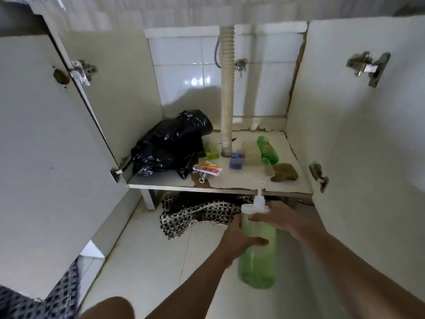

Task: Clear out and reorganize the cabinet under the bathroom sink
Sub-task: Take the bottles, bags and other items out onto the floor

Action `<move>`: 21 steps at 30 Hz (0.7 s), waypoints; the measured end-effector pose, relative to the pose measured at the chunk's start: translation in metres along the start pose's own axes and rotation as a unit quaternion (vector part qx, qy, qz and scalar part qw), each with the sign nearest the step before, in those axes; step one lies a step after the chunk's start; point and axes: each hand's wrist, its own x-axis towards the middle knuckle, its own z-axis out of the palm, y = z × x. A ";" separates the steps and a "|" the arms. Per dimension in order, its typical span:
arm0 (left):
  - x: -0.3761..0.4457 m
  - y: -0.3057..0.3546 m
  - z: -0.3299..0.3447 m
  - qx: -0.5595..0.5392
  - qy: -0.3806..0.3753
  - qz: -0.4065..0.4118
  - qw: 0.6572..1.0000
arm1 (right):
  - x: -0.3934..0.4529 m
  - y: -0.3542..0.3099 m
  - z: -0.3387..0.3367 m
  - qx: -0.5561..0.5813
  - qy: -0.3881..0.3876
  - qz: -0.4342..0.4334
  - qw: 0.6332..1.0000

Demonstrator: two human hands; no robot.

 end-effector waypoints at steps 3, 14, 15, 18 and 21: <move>0.017 -0.021 0.023 0.099 0.030 0.008 0.995 | 0.011 0.036 0.000 0.043 -0.018 0.001 0.999; 0.047 -0.072 0.030 0.160 0.050 -0.043 0.985 | 0.058 0.079 0.028 0.010 -0.015 -0.058 0.998; 0.052 -0.073 0.029 0.164 0.048 -0.044 0.984 | 0.062 0.082 0.028 0.015 -0.021 -0.060 0.998; 0.065 -0.077 0.034 0.173 0.038 -0.040 0.983 | 0.074 0.104 0.031 0.039 -0.021 -0.055 0.998; 0.073 -0.080 0.048 0.202 0.013 -0.038 0.979 | 0.078 0.129 0.032 0.060 0.014 -0.033 0.998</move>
